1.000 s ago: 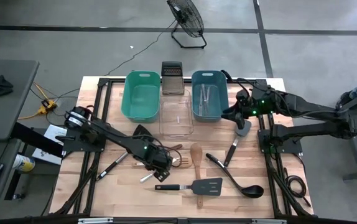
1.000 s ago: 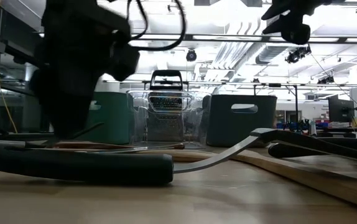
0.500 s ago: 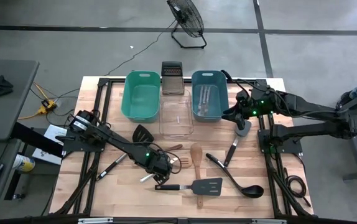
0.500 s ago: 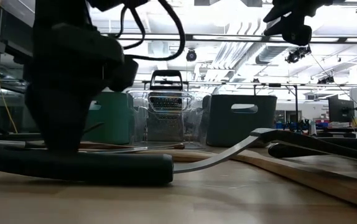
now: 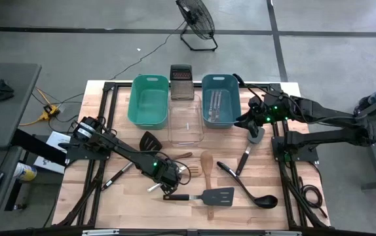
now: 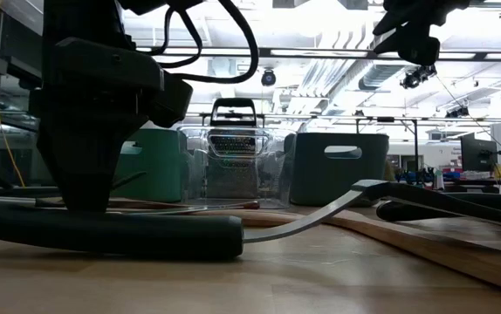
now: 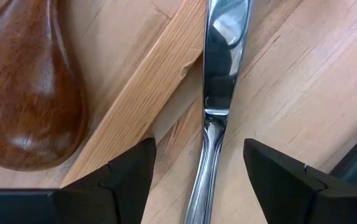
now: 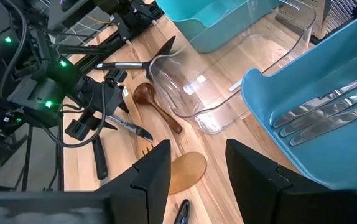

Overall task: Pick & Place Kitchen Items
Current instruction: Put the table knife into the blue bin

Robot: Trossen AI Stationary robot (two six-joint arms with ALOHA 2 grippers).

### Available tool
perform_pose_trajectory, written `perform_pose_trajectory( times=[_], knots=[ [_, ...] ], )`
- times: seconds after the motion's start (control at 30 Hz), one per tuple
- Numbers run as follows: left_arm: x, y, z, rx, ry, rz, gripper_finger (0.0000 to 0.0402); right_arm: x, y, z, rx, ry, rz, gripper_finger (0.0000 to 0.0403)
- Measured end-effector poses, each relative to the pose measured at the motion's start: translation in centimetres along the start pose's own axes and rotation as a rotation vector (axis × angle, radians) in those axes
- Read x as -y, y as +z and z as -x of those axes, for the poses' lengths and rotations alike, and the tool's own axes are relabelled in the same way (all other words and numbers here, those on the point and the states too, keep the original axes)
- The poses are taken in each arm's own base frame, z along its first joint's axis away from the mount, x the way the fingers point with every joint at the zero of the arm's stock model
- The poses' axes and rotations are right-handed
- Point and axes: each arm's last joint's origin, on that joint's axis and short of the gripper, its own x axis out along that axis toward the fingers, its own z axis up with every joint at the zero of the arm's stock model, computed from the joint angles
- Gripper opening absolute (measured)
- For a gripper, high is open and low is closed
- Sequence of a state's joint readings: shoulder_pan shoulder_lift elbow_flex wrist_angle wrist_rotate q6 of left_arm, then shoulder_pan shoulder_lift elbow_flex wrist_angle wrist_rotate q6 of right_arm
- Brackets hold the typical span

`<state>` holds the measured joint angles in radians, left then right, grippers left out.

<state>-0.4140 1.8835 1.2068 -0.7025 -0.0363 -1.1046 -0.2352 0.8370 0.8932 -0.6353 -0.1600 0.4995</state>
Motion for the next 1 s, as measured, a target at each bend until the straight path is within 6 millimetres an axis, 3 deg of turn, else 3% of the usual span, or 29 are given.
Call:
perform_pose_trajectory(
  times=[0.8, 1.0],
  knots=[
    [-0.33, -0.08, -0.15, 0.009, 0.045, 0.0, 0.0244, 0.0, -0.01, 0.0, -0.001, 0.0, 0.001, 0.0146],
    [-0.55, -0.18, -0.98, 0.006, 0.096, -0.003, 0.0244, 0.0, -0.01, 0.0, -0.001, 0.0, 0.001, 0.0146]
  ],
)
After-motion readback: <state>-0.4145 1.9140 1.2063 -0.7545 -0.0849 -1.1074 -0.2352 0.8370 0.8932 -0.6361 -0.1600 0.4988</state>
